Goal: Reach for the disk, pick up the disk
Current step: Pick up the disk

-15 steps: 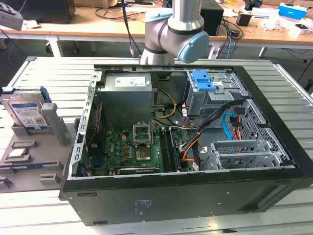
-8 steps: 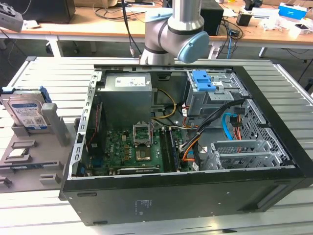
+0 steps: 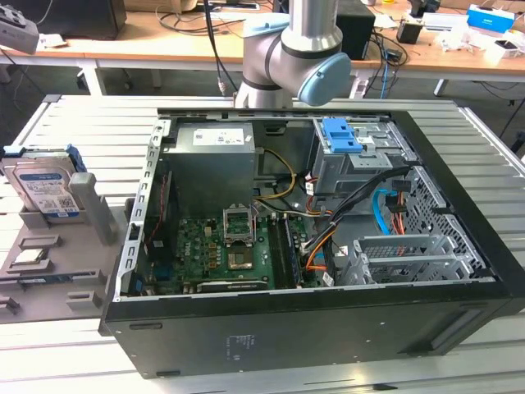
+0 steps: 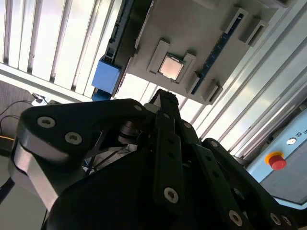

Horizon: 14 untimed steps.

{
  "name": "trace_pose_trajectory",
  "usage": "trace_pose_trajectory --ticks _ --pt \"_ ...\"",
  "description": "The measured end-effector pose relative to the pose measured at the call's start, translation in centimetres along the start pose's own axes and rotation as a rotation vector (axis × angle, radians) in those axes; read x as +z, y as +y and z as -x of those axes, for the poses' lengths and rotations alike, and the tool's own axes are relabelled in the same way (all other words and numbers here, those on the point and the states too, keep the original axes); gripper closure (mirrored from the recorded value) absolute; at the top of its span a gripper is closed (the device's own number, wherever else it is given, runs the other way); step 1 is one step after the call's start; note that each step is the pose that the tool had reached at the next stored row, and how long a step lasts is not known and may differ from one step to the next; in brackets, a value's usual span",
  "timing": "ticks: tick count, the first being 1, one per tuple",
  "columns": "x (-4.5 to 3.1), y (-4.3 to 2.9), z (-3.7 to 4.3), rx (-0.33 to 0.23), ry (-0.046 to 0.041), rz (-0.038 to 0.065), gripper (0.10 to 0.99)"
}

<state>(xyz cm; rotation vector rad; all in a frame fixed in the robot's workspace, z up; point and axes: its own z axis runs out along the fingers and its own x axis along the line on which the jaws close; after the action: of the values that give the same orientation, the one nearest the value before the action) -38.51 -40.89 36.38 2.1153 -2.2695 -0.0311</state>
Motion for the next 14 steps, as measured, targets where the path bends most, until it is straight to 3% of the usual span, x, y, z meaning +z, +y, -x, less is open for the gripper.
trace_pose_trajectory --ticks 3,4,5,6,7,8,10,14 --pt "0.0 0.0 0.0 0.0 0.0 0.0 0.792" --pt "0.0 0.0 0.0 0.0 0.0 0.0 0.792" --pt "0.0 0.0 0.0 0.0 0.0 0.0 0.667" --pt "0.0 0.0 0.0 0.0 0.0 0.0 0.608" --pt "0.0 0.0 0.0 0.0 0.0 0.0 0.608" --pt "0.0 0.0 0.0 0.001 0.0 0.0 0.541" --pt "0.01 0.0 0.09 0.0 -0.0002 0.0 0.541" --pt "-0.01 0.09 1.25 0.001 -0.0001 0.0 0.541"
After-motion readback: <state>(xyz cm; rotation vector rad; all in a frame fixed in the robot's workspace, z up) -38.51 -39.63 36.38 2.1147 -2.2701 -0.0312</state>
